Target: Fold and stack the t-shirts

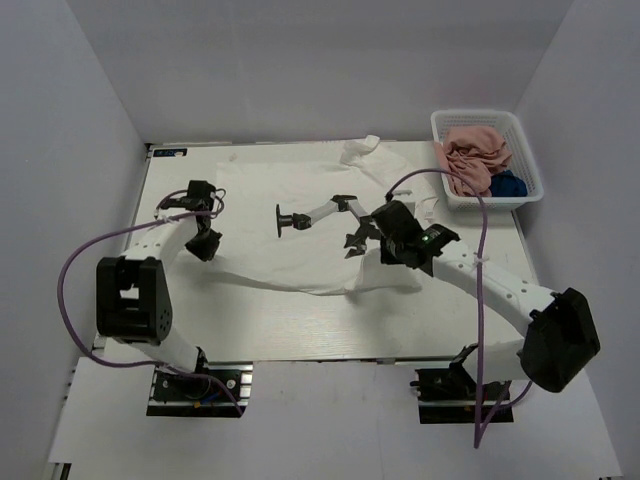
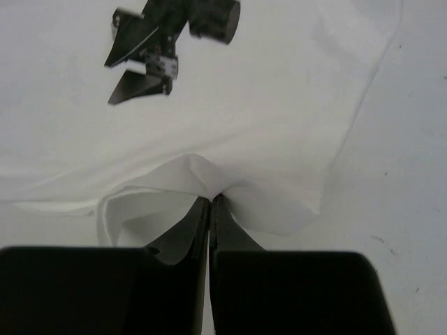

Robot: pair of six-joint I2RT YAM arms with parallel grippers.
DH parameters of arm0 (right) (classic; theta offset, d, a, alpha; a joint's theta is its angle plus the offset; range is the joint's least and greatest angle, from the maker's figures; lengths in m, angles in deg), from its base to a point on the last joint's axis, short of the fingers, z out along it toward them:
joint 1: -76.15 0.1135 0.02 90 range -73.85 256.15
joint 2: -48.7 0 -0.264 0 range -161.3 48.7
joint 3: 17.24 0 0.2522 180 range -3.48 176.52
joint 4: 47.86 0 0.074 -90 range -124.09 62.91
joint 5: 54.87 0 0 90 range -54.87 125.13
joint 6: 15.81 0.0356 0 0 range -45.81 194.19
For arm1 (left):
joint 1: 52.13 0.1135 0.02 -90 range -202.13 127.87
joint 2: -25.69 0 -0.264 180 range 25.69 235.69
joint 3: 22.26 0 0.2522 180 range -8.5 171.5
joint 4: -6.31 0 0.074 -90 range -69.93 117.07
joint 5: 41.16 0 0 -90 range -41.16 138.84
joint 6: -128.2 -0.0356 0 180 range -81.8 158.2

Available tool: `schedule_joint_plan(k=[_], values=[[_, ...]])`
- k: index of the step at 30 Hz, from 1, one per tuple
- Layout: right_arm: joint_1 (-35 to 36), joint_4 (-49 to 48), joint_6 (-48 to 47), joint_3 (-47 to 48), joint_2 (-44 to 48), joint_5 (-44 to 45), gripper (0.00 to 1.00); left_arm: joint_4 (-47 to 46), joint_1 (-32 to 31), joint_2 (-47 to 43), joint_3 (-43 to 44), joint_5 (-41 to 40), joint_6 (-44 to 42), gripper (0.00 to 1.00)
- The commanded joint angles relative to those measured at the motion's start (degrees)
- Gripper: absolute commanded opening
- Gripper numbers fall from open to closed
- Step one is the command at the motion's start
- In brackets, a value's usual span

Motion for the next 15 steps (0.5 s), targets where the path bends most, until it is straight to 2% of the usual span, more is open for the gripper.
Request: schedule_joint_plan(k=[1, 8, 15], values=[[-4.81, -6.02, -5.91, 4.04, -3.05, -3.11, 0.00, 3.05, 0.80, 5.57, 6.82, -2.44, -0.79, 0.00], [-13.60, -6.14, -9.17, 14.50, -12.55, -9.09, 0.00, 7.97, 2.03, 18.42, 23.94, -1.83, -3.16, 0.00], [-19.76, -7.36, -13.73, 24.17, -22.13, -10.41, 0.00, 10.00, 4.58, 28.79, 35.39, 1.77, -6.76, 0.00]])
